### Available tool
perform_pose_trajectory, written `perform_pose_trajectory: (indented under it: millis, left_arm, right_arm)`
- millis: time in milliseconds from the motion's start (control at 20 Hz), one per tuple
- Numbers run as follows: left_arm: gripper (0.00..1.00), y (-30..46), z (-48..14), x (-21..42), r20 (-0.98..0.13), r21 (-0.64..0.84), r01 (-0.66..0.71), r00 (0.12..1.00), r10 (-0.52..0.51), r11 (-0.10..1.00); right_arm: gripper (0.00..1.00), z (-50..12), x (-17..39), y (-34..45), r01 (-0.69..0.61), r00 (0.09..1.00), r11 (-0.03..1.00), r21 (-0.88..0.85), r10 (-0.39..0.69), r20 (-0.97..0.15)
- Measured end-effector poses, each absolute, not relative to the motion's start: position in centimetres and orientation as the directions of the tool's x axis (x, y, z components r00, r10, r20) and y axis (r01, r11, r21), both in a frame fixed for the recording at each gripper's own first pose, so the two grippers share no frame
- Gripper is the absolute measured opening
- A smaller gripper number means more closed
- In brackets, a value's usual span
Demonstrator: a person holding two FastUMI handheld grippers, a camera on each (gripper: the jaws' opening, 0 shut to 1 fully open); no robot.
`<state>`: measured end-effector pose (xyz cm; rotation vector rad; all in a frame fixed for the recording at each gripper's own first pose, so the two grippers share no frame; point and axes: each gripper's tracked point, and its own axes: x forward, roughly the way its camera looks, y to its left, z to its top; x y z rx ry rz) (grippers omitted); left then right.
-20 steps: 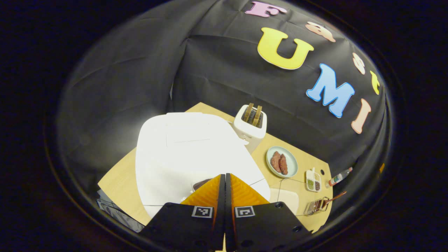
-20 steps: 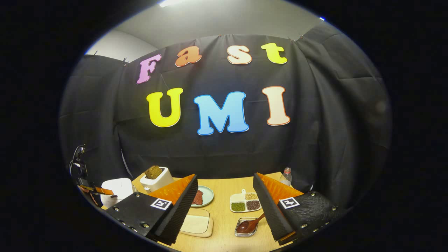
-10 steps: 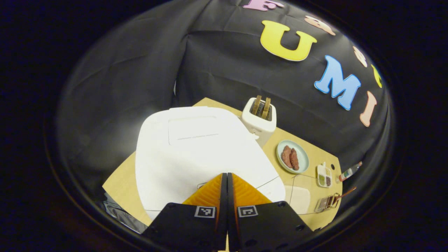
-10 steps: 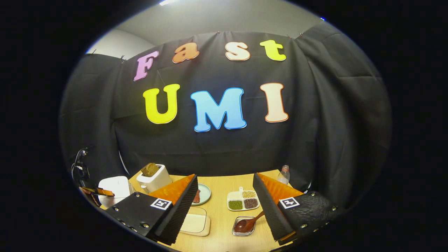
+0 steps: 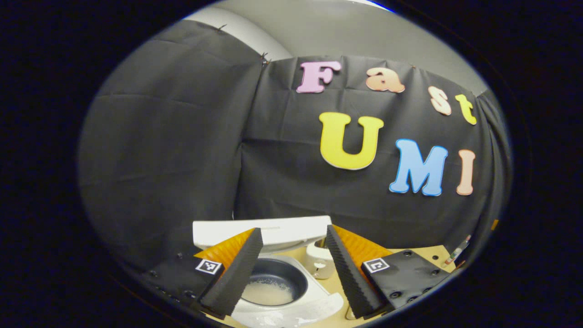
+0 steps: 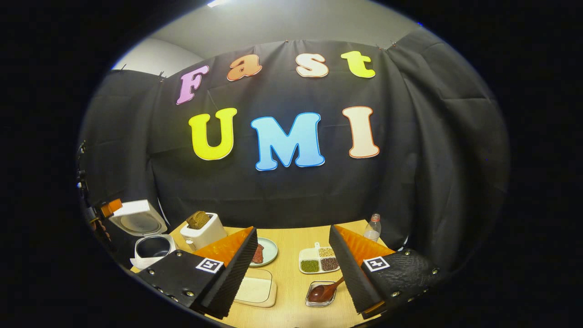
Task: Close the left gripper, press the button to open the rice cooker; take a wooden spoon from the chopstick holder with the right hand, scoop a spoonful of rice and pour it into the rice cooker, then put the wooden spoon back into the chopstick holder.
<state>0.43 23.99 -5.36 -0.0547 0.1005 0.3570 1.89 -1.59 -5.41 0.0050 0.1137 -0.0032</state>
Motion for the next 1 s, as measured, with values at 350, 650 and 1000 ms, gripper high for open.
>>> perform_pose_trajectory:
  millis: [350,650,1000]
  left_arm:
    - [0.96,18.6,-1.3,-0.4,0.008,-0.022,-0.252,0.968,0.252,0.967]
    - [0.97,12.4,-2.0,-0.6,0.023,-0.052,-0.122,0.992,0.124,0.991]
    - [0.97,10.1,-3.3,-0.1,-0.028,-0.031,-0.104,0.994,0.103,0.994]
  right_arm:
    - [0.96,-5.3,2.1,-3.0,0.001,0.997,1.000,0.014,0.000,-0.082]
    - [0.96,-7.5,2.7,-8.2,0.071,0.994,0.996,0.056,-0.067,-0.084]
    - [0.96,-13.6,4.2,-13.8,0.139,0.979,0.988,0.065,-0.127,-0.162]
